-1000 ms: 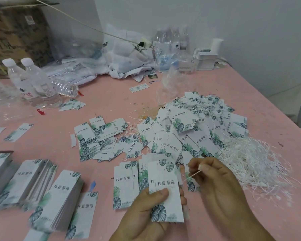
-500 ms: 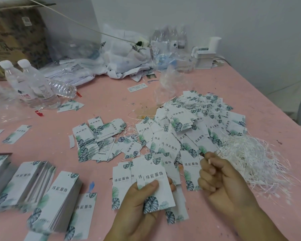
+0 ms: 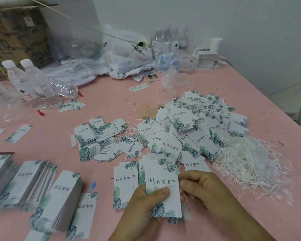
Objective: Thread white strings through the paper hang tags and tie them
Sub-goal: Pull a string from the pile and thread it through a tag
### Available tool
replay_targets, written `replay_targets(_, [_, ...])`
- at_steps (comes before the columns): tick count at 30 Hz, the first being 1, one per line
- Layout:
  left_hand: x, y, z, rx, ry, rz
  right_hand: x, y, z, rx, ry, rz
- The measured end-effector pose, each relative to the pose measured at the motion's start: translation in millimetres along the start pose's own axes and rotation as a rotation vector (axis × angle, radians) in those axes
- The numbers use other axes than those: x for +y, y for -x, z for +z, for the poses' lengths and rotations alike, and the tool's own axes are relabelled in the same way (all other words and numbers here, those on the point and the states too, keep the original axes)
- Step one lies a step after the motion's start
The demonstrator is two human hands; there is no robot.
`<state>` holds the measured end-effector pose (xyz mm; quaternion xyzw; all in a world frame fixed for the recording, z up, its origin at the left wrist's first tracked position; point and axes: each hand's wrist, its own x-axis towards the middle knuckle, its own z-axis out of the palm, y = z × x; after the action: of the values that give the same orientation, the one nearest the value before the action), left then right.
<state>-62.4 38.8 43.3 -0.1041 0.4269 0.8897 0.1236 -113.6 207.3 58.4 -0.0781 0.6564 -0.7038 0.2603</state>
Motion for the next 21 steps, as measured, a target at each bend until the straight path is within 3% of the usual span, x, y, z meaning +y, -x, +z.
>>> replay_targets(12, [-8, -5, -4, 0.050, -0.172, 0.049, -10, 4, -9, 0.012, 0.098, -0.002])
replay_targets(17, [-13, -6, -7, 0.116, -0.172, 0.132, -7, 5, -8, 0.266, 0.180, -0.056])
replay_targets(21, [-18, -7, -8, 0.164, -0.180, 0.243, -7, 6, 4, 0.342, 0.163, -0.166])
